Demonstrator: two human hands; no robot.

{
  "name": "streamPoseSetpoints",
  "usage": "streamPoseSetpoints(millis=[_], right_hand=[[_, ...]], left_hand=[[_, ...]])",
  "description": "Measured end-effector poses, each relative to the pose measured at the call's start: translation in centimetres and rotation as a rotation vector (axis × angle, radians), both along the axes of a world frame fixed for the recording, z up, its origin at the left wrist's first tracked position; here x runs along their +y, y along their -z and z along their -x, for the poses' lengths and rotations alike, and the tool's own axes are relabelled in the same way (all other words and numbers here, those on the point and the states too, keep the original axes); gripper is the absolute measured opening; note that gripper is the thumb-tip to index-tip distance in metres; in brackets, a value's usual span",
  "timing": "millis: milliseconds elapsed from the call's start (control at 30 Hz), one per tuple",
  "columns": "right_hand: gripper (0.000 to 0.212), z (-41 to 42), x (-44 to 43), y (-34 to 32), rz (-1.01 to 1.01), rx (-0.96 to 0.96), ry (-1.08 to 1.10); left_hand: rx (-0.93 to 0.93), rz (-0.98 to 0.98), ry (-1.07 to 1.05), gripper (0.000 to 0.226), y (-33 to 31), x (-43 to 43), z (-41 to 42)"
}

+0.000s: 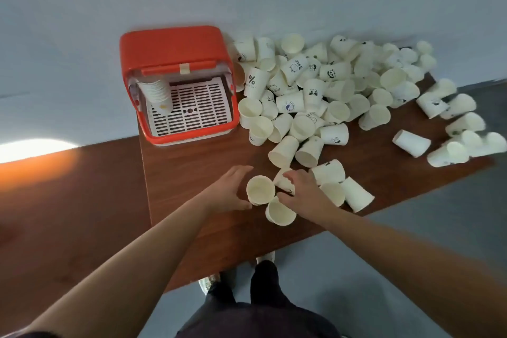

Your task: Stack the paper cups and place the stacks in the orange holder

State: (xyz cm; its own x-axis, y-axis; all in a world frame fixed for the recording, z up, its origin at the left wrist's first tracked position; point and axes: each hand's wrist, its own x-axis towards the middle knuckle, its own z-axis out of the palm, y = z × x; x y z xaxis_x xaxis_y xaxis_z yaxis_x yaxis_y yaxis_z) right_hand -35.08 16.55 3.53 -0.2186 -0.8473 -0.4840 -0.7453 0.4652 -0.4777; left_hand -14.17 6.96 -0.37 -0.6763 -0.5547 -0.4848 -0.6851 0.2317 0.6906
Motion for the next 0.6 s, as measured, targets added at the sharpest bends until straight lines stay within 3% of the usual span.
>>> streamPoseSetpoints(millis=[233, 367, 600], right_hand=[[0.096, -2.1, 5.0, 4.5, -0.110, 0.154, -0.031], [0.092, -3.5, 5.5, 5.5, -0.014, 0.240, 0.012], [0.084, -3.1, 2.9, 1.0, 0.053, 0.135, -0.041]], left_hand=[[0.101, 0.093, -0.004, 0.086, 2.8, 2.2, 2.0], [0.146, 0.148, -0.111, 0.089, 3.4, 3.5, 2.3], [0.163, 0.187, -0.287, 0.088, 1.1, 1.6, -0.7]])
